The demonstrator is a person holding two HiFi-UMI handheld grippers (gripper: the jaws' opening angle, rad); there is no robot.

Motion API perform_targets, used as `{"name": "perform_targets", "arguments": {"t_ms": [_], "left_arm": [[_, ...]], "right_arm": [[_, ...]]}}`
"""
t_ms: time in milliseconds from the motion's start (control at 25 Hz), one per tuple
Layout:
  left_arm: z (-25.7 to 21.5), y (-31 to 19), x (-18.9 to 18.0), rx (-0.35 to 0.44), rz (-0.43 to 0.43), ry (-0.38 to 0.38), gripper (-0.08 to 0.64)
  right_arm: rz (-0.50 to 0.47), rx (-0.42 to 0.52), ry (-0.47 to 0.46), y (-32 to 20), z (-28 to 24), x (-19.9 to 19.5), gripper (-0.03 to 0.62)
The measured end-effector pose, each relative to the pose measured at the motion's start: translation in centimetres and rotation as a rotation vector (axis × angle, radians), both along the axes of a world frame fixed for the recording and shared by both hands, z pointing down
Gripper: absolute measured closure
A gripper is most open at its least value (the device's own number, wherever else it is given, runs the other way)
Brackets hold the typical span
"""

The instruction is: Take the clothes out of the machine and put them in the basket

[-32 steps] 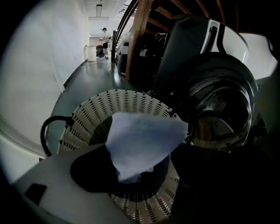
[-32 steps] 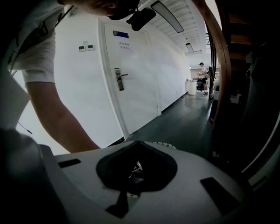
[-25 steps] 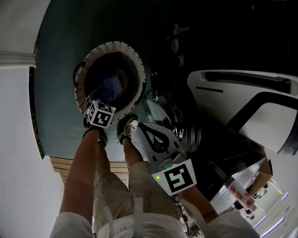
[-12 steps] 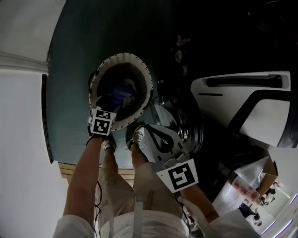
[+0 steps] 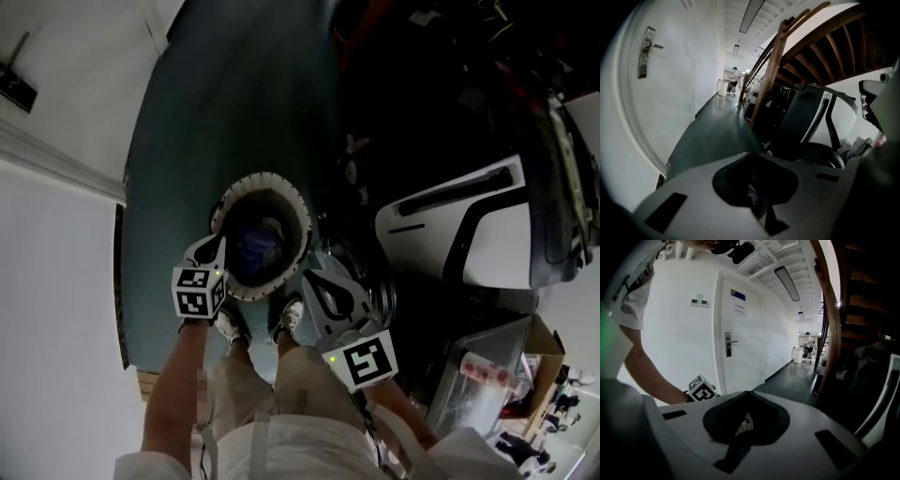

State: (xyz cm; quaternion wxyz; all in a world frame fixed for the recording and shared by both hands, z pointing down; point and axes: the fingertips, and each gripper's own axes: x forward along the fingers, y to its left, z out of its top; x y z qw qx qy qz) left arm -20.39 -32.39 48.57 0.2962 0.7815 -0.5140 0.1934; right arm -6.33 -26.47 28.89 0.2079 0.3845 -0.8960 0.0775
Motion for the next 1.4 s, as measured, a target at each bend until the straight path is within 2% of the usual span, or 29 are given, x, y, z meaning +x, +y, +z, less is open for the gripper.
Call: {"name": "perform_targets", "arguments": {"t_ms": [80,440,800,1040,1200,1400], "left_arm": [[-4.4,-0.2,-1.2,0.065,-0.020,0.015,0.545],[-21.5,1.4,-5.9,0.319,-0.186,0.191,0.546],[-35.8,5.8,-9.2,0.554,-0.274,0.265,0.546],[-41.3,9.8,-10.2,0.658,-0.316,0.300,0.546],[-43.6,11.8,-10.7,0.727,-0.328,0.274,0.546],[-45.4,13.3,-11.5,0.752,-0.344,0.265,0.546]], "right_arm": [[0.011,0.041,-0.010,-0.3,-2.6,-0.3,0.580],[0.015,0.232,-0.020,-0.7,-13.8,-0.7,0.580],[0.039,0.346,-0.036,0.8,-20.3,0.6,0.580],[0.075,0.420,-0.034,1.6,-23.9,2.7,0.580],[0.140,0.448,-0.042,1.4,-25.5,5.0,0.580],[0.190,0.463,-0.053,1.7,-26.1,6.8,0.580]]}}
